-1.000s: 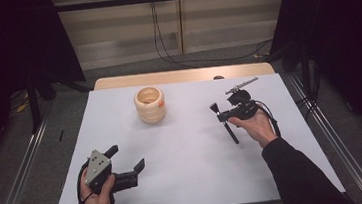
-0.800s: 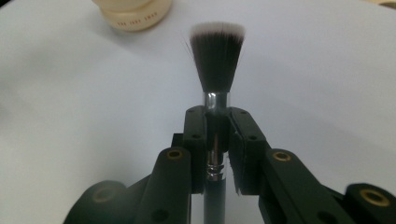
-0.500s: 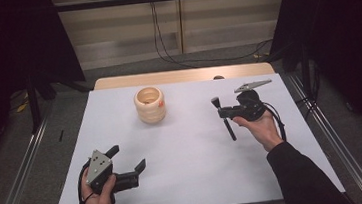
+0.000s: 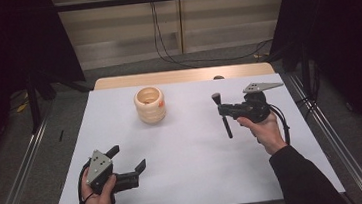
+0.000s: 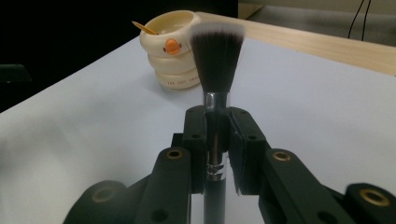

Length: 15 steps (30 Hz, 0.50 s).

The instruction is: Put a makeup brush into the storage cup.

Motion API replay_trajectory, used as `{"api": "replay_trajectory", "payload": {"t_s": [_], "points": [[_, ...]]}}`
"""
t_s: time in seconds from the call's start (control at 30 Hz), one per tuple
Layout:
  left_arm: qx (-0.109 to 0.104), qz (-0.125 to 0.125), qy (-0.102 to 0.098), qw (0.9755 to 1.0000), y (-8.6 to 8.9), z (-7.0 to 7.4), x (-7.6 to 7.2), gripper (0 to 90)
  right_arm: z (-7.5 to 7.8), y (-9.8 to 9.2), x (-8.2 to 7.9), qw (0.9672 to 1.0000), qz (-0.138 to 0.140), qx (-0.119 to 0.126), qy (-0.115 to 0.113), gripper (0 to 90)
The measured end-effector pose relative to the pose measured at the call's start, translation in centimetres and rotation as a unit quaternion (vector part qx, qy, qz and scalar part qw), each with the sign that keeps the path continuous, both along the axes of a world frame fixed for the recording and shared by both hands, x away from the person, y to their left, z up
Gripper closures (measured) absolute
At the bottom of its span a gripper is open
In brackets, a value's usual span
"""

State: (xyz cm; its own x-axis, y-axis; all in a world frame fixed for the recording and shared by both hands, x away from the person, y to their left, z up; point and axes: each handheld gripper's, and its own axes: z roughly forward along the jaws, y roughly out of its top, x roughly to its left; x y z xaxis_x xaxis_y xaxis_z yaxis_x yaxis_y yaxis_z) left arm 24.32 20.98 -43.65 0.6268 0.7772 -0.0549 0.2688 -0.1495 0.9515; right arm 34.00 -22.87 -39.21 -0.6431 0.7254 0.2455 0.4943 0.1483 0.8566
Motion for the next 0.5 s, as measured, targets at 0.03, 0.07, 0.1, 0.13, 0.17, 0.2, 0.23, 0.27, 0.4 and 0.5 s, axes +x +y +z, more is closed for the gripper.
{"api": "replay_trajectory", "payload": {"t_s": [0.03, 0.07, 0.1, 0.13, 0.17, 0.2, 0.23, 0.27, 0.4, 0.5], "points": [[0.0, 0.0, 0.001, 1.0, 0.0, 0.0, 0.0, 1.2, 0.0, 0.0, 0.0, 1.0, 0.003, 0.003, -0.002, 78.2], [0.001, 0.0, 0.0, 1.0, 0.0, 0.0, 0.0, 1.2, 0.1, 0.0, -0.1, 0.9999, 0.005, 0.007, -0.008, 78.3], [-0.001, 0.0, 0.001, 1.0, 0.0, 0.0, 0.0, 1.2, 0.2, 0.0, -0.3, 0.9999, 0.005, 0.012, -0.01, 78.3], [0.002, 0.002, -0.001, 1.0, 0.1, 0.0, 0.0, 1.2, 0.2, 0.0, -0.3, 0.9998, 0.005, 0.014, -0.014, 78.3], [0.002, 0.002, -0.001, 1.0, 0.1, 0.0, 0.0, 1.2, 0.2, 0.0, -0.4, 0.9998, 0.004, 0.012, -0.018, 78.3], [0.001, 0.001, -0.001, 1.0, 0.0, 0.0, 0.0, 1.2, 0.1, -0.1, -0.5, 0.9997, 0.003, 0.012, -0.021, 78.2], [0.001, 0.001, -0.001, 1.0, 0.0, 0.0, 0.0, 1.2, 0.0, -0.1, -0.6, 0.9996, 0.003, 0.018, -0.022, 78.3], [0.0, 0.001, -0.001, 1.0, 0.0, 0.0, 0.0, 1.2, 0.0, -0.2, -0.6, 0.9994, 0.001, 0.021, -0.027, 78.2], [0.0, 0.004, -0.001, 1.0, -0.1, 0.0, 0.1, 1.3, 0.0, -0.5, -1.1, 0.9985, 0.001, 0.036, -0.04, 78.2], [-0.001, 0.005, -0.001, 1.0, 0.0, 0.0, 0.1, 1.3, -0.1, -0.7, -1.2, 0.9982, 0.0, 0.041, -0.043, 78.3]]}}
